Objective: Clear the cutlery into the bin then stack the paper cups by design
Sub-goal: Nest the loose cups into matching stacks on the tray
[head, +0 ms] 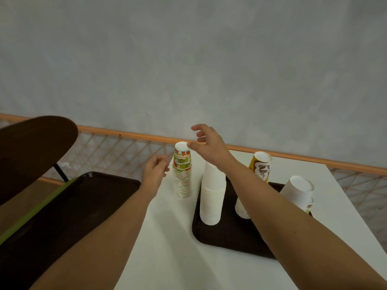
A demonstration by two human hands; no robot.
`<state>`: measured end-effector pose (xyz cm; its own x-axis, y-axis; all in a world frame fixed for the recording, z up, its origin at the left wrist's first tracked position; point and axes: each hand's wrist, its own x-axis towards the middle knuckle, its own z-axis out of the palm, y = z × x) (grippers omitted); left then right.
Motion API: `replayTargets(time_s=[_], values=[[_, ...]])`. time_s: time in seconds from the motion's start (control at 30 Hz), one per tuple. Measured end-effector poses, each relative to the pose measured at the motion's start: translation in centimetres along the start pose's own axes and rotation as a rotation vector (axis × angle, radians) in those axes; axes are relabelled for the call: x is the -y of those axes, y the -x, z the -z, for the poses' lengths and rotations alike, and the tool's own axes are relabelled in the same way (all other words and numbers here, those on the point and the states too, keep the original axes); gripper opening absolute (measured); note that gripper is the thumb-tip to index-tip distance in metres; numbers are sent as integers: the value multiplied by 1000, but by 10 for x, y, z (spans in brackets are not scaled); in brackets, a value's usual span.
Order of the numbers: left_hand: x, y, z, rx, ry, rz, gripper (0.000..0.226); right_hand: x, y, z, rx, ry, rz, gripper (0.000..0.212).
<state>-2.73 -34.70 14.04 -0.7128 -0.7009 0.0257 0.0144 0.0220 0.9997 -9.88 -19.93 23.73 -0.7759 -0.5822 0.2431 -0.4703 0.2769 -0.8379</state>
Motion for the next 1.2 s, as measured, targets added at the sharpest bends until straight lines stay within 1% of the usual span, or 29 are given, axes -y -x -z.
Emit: replayTargets(time_s=[0.07, 0.13, 0.23, 0.33, 0.4, 0.5, 0.6, 0.73, 0.83, 0.93, 1.13, 1.2], values=[[7, -2, 2, 17, -38, 31, 6, 0, -1, -14, 6, -8, -15, 58], [22, -30, 17, 93, -71, 108, 10, 1, -17, -46, -56, -16, -75, 69], [32, -31, 15, 203, -125, 169, 22, -13, -14, -57, -113, -18, -134, 88], [48, -46, 26, 321, -214, 207, 44, -24, -25, -79, -164, -57, -249, 100], [59, -57, 30, 392, -268, 224, 61, -33, -32, -89, -172, -91, -323, 104], [78, -72, 30, 475, -327, 248, 78, -48, -41, -101, -170, -114, -390, 107], [100, -84, 27, 521, -342, 285, 93, -61, -48, -111, -176, -107, -397, 104], [122, -93, 19, 580, -340, 308, 108, -76, -54, -119, -180, -100, -383, 79], [134, -96, 10, 633, -347, 292, 111, -85, -57, -120, -193, -84, -407, 66], [144, -98, -3, 660, -291, 273, 106, -94, -60, -121, -214, -74, -397, 61], [157, -105, -26, 565, -325, 270, 114, -107, -63, -123, -205, -110, -430, 58], [158, -106, -29, 555, -330, 261, 105, -107, -64, -123, -202, -123, -432, 57]])
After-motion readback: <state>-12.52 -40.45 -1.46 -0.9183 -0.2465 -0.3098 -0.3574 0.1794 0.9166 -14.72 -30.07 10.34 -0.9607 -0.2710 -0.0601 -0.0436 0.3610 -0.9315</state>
